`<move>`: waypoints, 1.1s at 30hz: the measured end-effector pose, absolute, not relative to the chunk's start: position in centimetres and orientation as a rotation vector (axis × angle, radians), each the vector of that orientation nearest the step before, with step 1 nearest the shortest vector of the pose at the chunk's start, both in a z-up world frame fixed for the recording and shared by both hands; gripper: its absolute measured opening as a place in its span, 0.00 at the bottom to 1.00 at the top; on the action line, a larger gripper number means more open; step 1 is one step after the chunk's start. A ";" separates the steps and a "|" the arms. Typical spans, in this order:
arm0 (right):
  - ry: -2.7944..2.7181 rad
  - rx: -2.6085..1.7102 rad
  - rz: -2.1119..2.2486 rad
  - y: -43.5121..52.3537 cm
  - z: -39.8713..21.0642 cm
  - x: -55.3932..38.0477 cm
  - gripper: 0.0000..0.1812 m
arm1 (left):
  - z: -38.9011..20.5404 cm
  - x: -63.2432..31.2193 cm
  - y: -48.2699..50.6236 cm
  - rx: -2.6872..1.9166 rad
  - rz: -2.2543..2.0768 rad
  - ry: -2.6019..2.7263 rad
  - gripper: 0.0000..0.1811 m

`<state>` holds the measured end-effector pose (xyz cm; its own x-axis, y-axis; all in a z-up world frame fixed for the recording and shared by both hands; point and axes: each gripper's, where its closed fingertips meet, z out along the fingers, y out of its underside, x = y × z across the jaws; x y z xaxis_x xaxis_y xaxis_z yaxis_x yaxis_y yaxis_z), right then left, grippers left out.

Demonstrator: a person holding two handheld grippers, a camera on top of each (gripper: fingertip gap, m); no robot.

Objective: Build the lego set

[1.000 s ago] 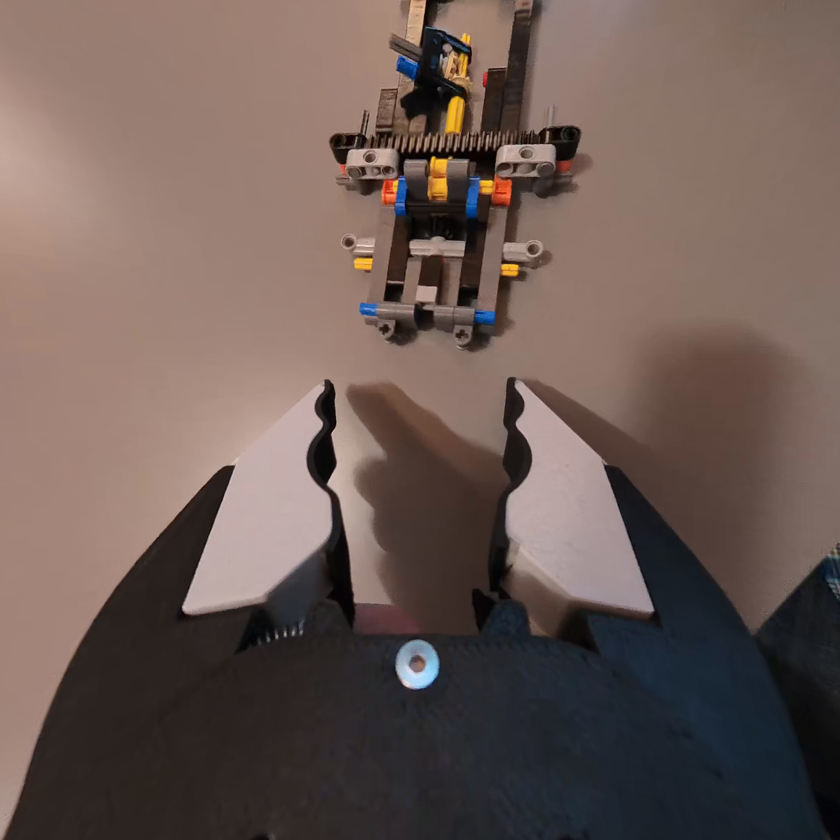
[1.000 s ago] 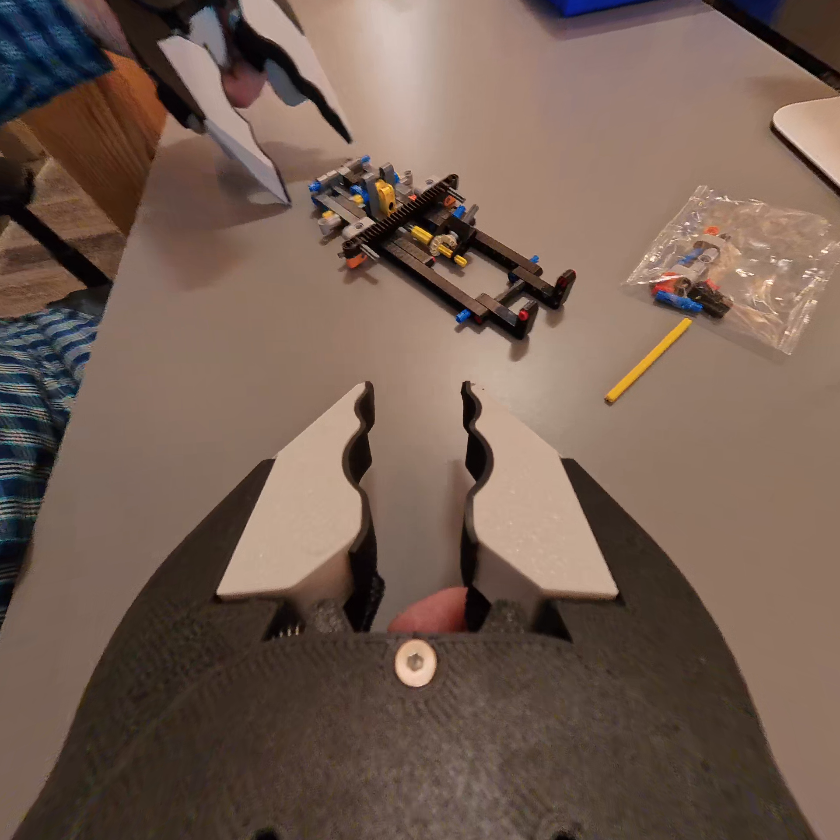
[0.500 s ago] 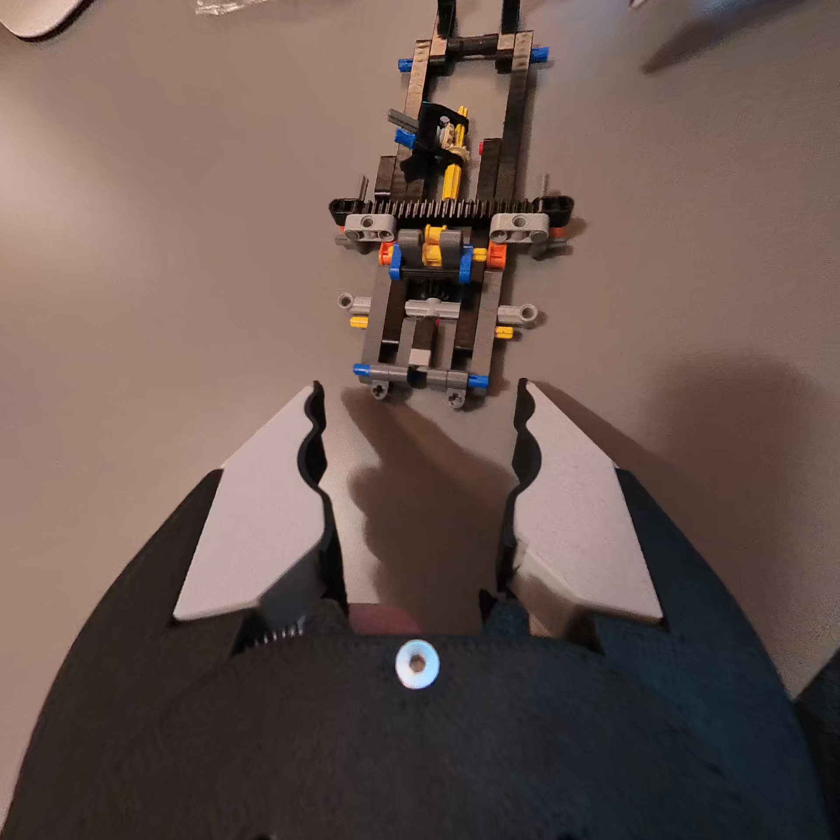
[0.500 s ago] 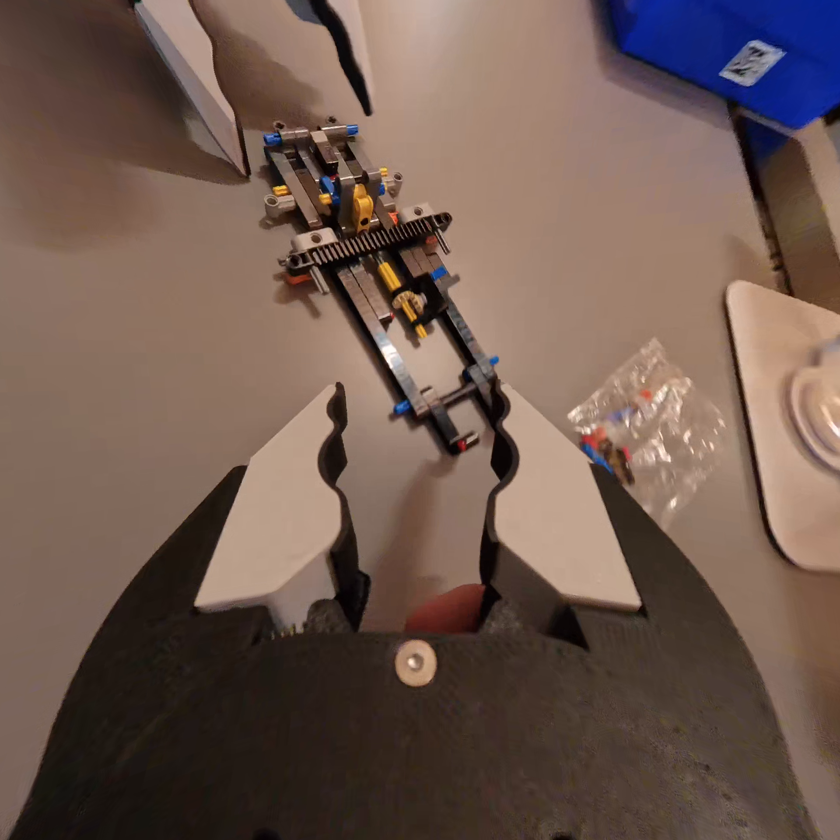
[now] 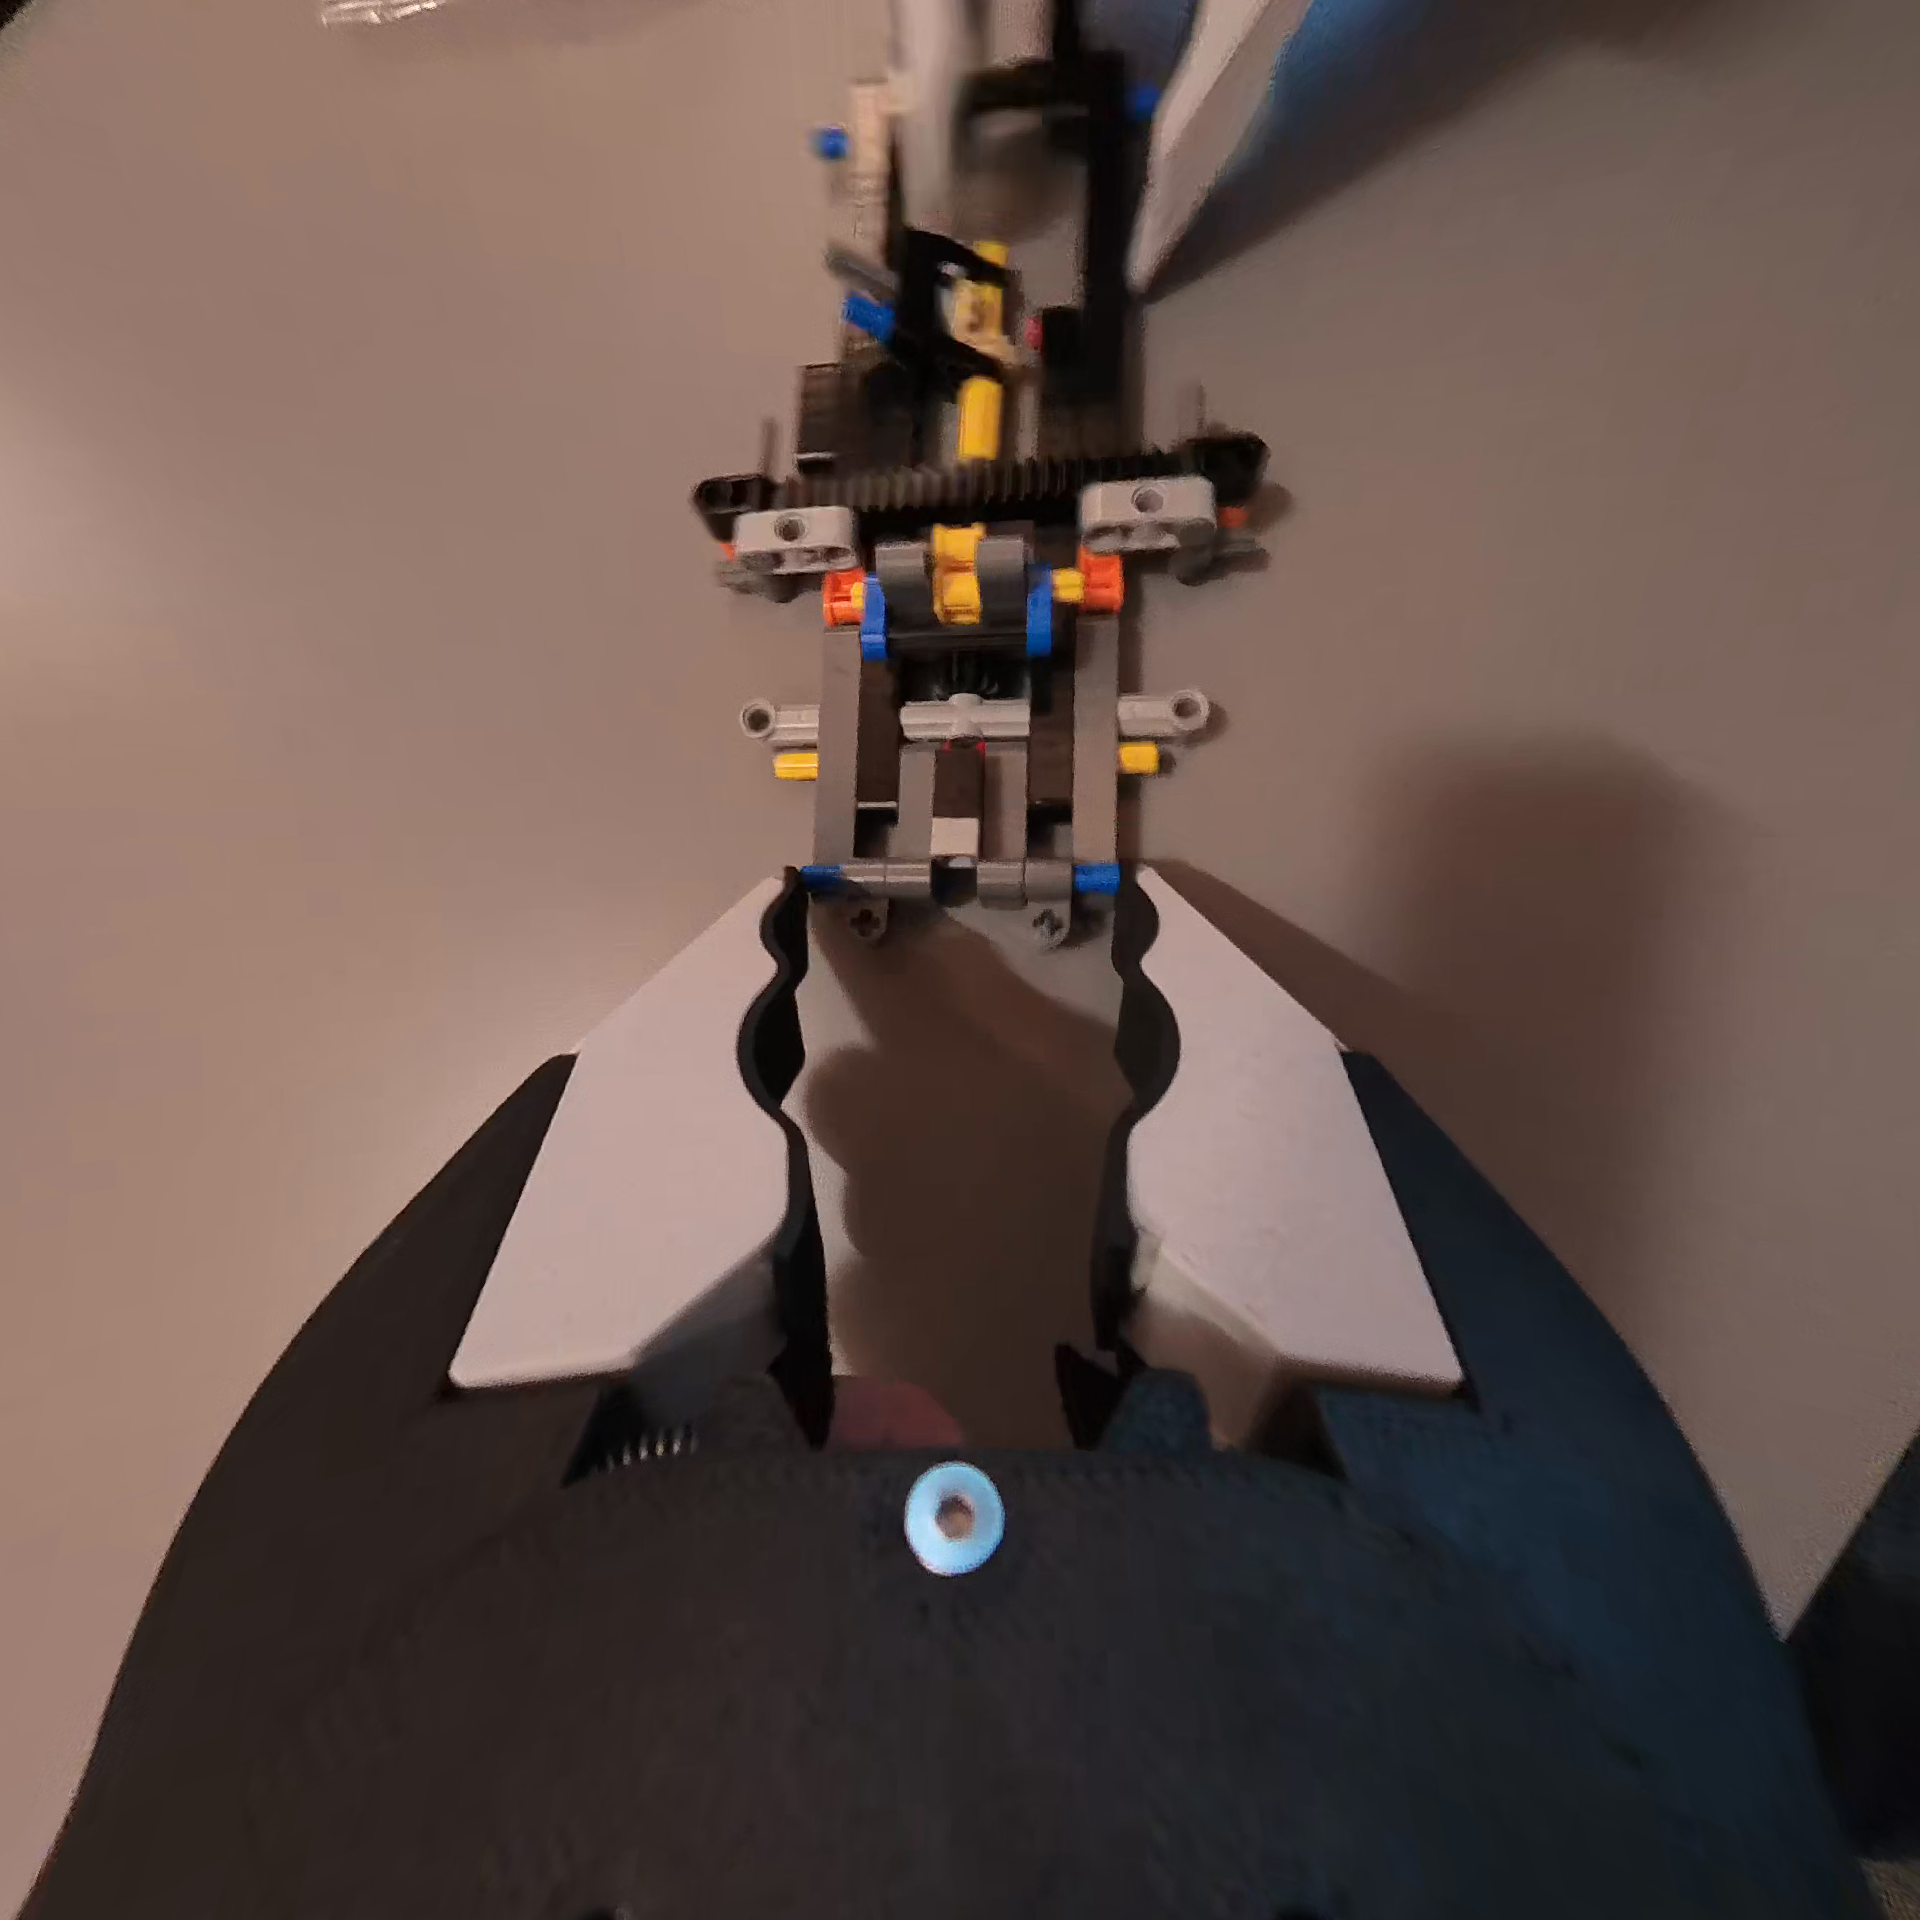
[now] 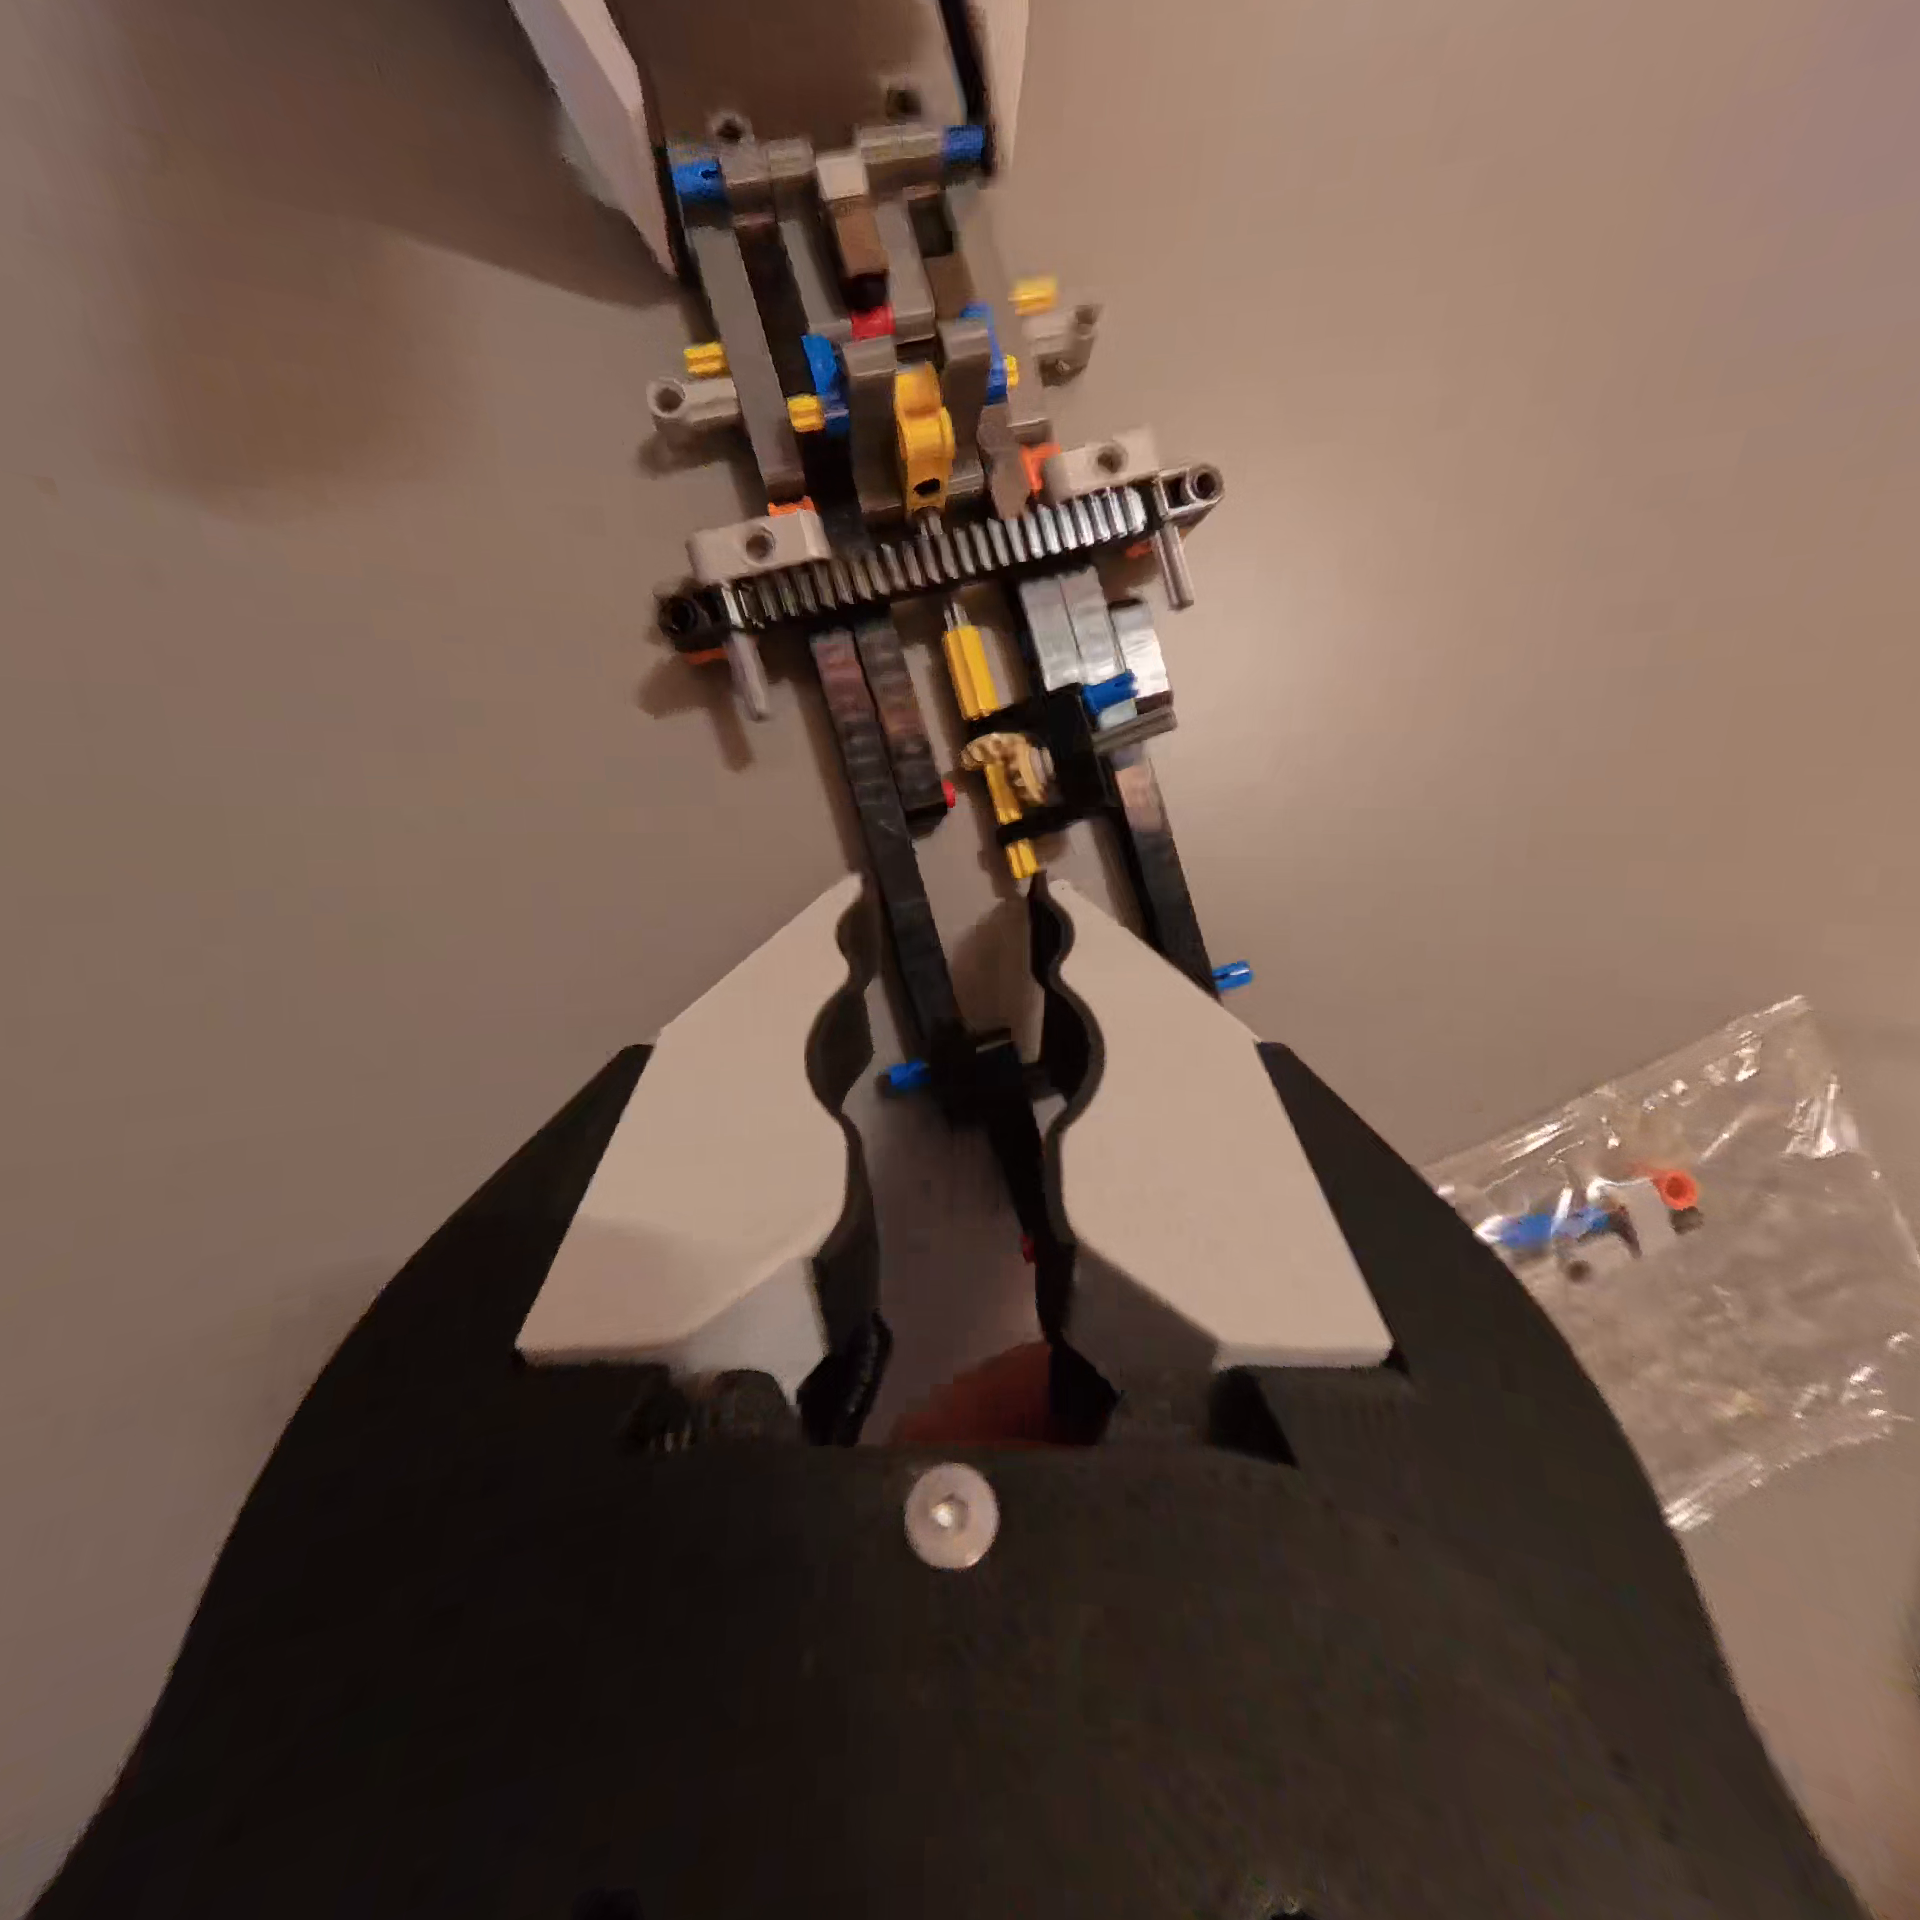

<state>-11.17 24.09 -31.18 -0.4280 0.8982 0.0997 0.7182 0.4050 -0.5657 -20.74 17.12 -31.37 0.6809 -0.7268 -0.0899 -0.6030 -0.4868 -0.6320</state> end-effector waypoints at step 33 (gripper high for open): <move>-2.272 -1.219 0.743 22.4 -28.5 -10.7 0.32 | -31.3 -21.3 17.1 -2.245 -0.263 1.147 0.31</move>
